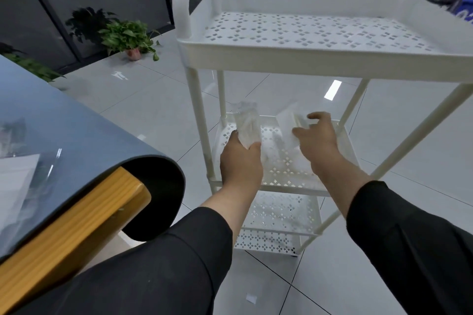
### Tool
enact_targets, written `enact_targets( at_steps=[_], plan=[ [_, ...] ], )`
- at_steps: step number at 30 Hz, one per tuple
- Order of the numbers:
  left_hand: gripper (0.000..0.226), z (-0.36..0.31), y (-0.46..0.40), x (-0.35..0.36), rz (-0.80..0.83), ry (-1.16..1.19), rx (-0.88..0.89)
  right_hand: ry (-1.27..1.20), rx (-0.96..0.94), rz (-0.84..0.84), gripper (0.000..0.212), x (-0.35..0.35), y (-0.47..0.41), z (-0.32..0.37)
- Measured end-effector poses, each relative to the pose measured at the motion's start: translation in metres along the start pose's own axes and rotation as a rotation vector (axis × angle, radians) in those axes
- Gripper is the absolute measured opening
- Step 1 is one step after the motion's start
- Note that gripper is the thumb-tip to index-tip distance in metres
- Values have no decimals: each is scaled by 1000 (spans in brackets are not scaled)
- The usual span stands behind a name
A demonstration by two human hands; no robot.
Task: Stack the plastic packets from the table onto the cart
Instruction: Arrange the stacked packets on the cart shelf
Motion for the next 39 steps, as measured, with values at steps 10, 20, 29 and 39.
enact_targets(
  at_steps=[10, 20, 29, 39],
  plan=[
    [27, -6, 55, 25, 228, 396, -176, 46, -161, 273, 15, -13, 109, 27],
    [11, -37, 146, -17, 220, 508, -68, 16, -227, 474, 26, -28, 227, 74],
    [32, -78, 235, -197, -15, 595, 262, -149, -431, 719, 33, 52, 379, 185],
    [42, -31, 357, -558, -768, 387, 436, 122, -927, 1034, 31, 284, 561, 312]
  ],
)
Point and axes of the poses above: each hand's wrist, its own y-axis away from the middle knuckle, its own x-axis out of the palm, z = x × y, the point moved 9 cm from there along -y, towards the middle knuckle, and after that the axes turned 5 degrees about z, right-handed, at the moved point
